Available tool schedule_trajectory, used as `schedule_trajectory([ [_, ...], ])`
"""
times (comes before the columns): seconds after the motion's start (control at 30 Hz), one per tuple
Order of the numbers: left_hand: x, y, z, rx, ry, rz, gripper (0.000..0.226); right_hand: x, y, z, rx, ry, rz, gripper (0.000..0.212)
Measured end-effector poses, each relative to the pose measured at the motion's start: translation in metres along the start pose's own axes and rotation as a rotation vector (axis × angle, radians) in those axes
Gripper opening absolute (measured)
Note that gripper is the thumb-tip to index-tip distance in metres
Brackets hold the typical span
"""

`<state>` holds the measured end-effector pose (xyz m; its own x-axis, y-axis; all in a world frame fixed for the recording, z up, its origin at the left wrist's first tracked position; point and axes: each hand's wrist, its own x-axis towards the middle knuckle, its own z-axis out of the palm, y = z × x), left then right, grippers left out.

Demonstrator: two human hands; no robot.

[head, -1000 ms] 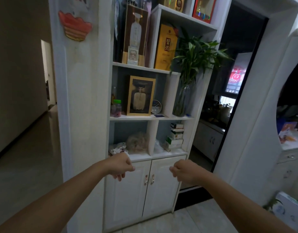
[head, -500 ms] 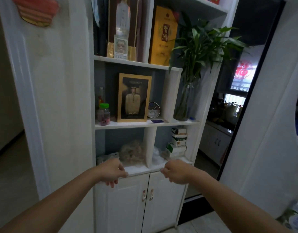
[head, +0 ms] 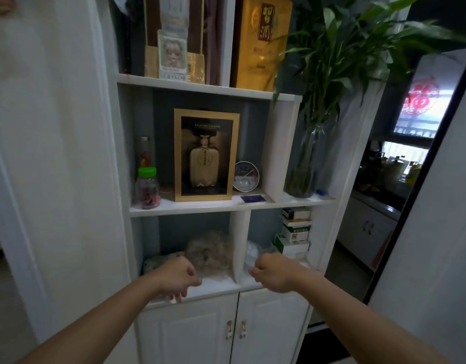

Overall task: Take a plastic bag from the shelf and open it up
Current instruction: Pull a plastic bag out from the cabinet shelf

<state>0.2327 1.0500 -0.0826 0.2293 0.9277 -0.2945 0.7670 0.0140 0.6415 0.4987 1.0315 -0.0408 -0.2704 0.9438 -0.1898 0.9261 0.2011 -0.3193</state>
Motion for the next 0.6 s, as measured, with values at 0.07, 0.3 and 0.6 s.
schedule_trajectory([
  [0.07, 0.02, -0.005, -0.001, -0.012, -0.005, -0.013, 0.023, 0.022, 0.005, 0.001, 0.001, -0.007, 0.001, 0.045],
  [0.3, 0.098, -0.021, -0.021, 0.027, -0.02, 0.025, 0.029, 0.114, 0.016, 0.013, 0.053, -0.03, 0.001, 0.032],
  [0.6, 0.188, -0.055, -0.006, -0.003, -0.037, -0.059, 0.023, 0.217, 0.022, 0.039, -0.021, -0.097, -0.036, 0.015],
])
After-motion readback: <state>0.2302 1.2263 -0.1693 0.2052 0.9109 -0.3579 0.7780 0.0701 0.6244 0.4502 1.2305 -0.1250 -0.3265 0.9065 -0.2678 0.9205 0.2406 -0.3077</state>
